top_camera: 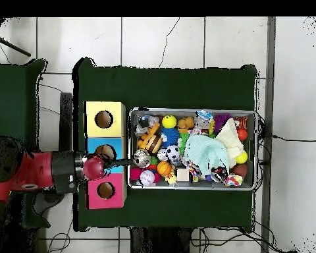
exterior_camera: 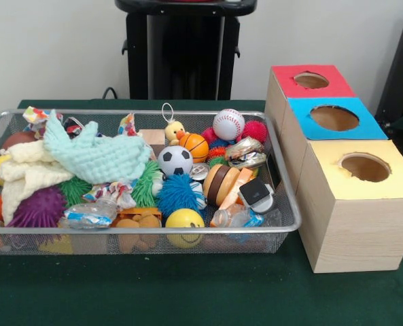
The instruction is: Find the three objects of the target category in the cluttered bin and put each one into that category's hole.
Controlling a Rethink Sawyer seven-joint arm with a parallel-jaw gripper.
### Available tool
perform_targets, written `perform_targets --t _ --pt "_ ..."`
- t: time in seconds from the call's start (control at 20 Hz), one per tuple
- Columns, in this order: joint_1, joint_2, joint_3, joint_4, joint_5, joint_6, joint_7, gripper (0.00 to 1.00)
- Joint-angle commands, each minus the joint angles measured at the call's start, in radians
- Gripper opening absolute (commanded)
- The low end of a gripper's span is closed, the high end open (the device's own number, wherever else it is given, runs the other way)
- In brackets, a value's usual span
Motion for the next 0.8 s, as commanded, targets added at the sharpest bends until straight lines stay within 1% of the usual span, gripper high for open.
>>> perform_targets --t 0.05,0.15,0.25,0.35,0.45,0.55,0.6,0.65,0.8 --pt "0.011 -0.269 -0.118 0.053 -0.067 0.101 -0.175 0.0" --pt "-0.003 -0.315 -0.134 0.02 -0.081 0.093 -0.256 0.0" --pt "-0.024 -0.367 -0.122 0.003 -0.075 0.075 -0.325 0.0" --pt "-0.058 -0.428 -0.083 -0.006 -0.053 0.053 -0.404 0.0" --pt "-0.107 -0.491 -0.027 -0.007 -0.016 0.025 -0.462 0.0" --pt "-0.148 -0.537 0.006 -0.007 0.002 0.022 -0.503 0.0" --pt "-0.177 -0.57 0.041 0.008 0.025 0.008 -0.529 0.0" --pt "-0.194 -0.589 0.061 0.018 0.042 0.008 -0.525 0.0" --pt "-0.213 -0.642 0.077 0.055 0.035 0.027 -0.582 0.0"
